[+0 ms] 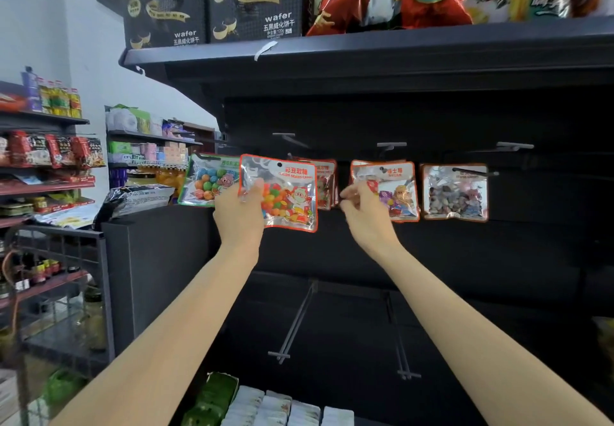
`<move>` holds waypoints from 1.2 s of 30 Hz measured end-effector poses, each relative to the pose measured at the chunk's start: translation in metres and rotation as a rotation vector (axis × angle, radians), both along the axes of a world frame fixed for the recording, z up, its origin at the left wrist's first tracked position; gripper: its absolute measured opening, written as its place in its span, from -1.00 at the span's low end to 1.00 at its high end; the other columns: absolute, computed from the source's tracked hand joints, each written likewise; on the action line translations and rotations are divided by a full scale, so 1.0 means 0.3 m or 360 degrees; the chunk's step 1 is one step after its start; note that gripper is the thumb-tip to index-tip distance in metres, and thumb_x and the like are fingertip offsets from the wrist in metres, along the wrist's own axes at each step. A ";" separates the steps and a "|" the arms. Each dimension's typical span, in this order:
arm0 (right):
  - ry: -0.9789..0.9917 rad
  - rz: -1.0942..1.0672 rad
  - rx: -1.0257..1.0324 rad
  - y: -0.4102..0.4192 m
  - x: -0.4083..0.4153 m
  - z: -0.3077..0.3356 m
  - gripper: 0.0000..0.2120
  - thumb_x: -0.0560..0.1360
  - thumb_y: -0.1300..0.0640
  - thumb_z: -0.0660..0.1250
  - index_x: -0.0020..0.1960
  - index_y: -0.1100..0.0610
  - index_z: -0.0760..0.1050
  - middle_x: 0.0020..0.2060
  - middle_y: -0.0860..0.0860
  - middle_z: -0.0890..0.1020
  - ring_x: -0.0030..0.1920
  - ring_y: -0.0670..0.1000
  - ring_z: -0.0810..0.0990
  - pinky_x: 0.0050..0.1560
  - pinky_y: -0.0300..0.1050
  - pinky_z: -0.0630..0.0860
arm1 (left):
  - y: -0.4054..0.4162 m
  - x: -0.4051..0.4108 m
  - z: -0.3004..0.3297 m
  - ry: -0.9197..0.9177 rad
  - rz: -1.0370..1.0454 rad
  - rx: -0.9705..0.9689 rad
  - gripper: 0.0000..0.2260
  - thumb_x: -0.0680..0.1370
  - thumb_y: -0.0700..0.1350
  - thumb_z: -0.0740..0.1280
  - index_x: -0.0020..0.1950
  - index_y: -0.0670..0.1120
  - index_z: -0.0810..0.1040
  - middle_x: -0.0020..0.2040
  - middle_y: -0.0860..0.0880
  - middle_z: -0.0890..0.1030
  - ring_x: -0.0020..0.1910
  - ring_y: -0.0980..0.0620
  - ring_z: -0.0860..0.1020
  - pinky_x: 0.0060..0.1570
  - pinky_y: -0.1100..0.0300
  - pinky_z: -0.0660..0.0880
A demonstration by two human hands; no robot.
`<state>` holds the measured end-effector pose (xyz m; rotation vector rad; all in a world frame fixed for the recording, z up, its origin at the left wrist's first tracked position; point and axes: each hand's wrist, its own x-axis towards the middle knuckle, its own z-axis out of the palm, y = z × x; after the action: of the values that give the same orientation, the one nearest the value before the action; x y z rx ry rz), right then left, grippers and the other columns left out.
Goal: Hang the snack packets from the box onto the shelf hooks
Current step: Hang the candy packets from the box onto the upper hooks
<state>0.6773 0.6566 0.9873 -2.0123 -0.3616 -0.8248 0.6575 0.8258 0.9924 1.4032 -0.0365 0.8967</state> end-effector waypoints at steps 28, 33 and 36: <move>-0.0274 0.0143 -0.0027 0.196 0.041 0.058 -0.54 0.63 0.22 0.12 0.49 -0.02 0.20 0.12 -0.04 0.37 -0.11 -0.17 0.42 -0.14 -0.45 0.40 | 0.053 0.139 0.027 -0.0124 -0.0096 0.0860 -0.57 0.63 -0.10 0.17 0.48 0.16 0.23 0.28 -0.01 0.47 0.14 0.15 0.44 0.01 0.36 0.40; -0.0292 0.0127 0.0045 0.185 0.052 0.061 -0.56 0.62 0.22 0.14 0.48 0.01 0.24 0.12 0.00 0.39 -0.14 -0.18 0.42 -0.17 -0.56 0.37 | 0.043 0.160 0.030 -0.0189 -0.0101 0.0835 -0.60 0.62 -0.05 0.20 0.46 0.14 0.28 0.07 0.13 0.45 -0.12 0.28 0.47 -0.22 0.55 0.42; -0.0247 0.0099 0.0015 0.183 0.074 0.055 -0.56 0.62 0.19 0.14 0.48 -0.02 0.24 0.18 0.03 0.41 -0.15 -0.18 0.44 -0.14 -0.44 0.38 | 0.044 0.196 0.017 -0.0167 -0.0068 0.0875 -0.61 0.62 -0.07 0.19 0.46 0.12 0.29 0.08 0.11 0.50 -0.19 0.30 0.47 -0.27 0.52 0.43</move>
<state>0.6995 0.7114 1.0038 -1.9238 -0.5049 -0.9445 0.7164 0.8389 0.9973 1.8512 -0.4174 0.9649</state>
